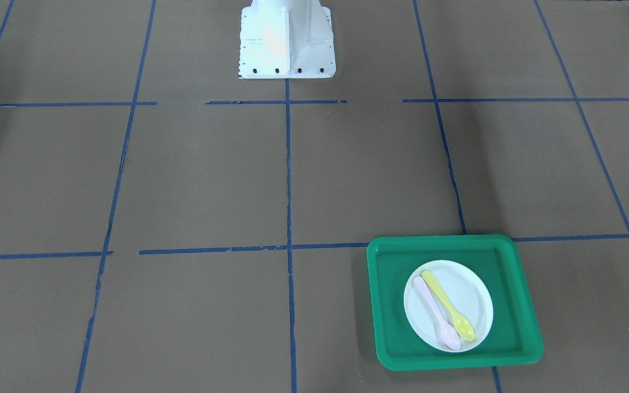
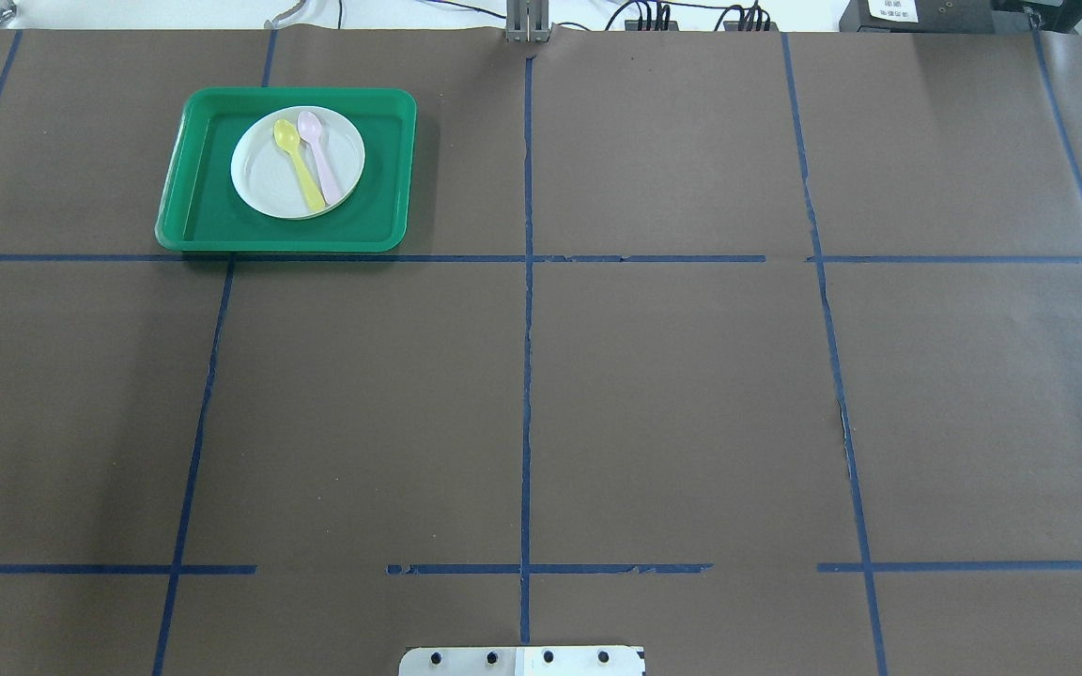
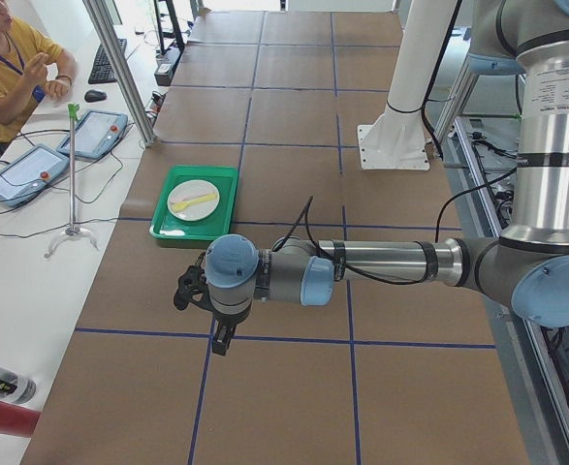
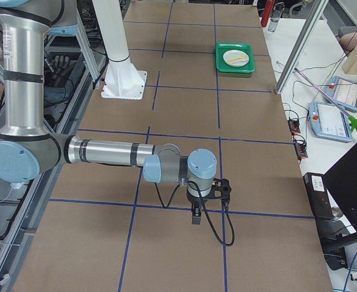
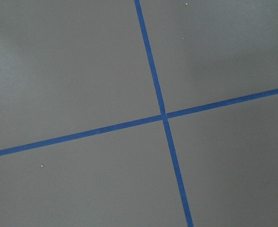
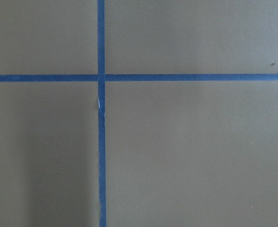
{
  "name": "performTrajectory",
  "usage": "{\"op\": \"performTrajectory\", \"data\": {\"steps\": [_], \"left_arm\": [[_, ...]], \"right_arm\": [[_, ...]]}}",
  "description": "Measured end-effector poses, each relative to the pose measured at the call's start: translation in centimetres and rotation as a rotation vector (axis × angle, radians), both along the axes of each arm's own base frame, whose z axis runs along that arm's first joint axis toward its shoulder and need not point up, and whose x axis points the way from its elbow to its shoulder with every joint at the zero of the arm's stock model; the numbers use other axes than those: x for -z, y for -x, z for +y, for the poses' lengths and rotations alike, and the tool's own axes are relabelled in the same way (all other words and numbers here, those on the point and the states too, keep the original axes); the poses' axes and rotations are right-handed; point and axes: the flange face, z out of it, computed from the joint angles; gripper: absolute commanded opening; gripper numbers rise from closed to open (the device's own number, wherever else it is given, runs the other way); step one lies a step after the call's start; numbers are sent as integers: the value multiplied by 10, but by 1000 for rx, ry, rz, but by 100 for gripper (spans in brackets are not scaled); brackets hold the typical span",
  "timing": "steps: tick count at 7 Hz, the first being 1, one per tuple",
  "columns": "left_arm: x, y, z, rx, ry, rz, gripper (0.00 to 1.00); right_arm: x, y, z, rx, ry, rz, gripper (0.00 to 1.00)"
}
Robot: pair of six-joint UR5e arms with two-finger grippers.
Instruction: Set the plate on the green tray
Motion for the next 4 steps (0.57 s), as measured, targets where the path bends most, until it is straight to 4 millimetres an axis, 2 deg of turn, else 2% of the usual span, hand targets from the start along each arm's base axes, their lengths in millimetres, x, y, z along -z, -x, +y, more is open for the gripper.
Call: {"op": "performTrajectory", "data": {"steps": [4], "left_arm": [[4, 0, -1, 0, -7, -1, 100]], "right_arm": [[0, 0, 0, 0, 0, 0, 100]]}}
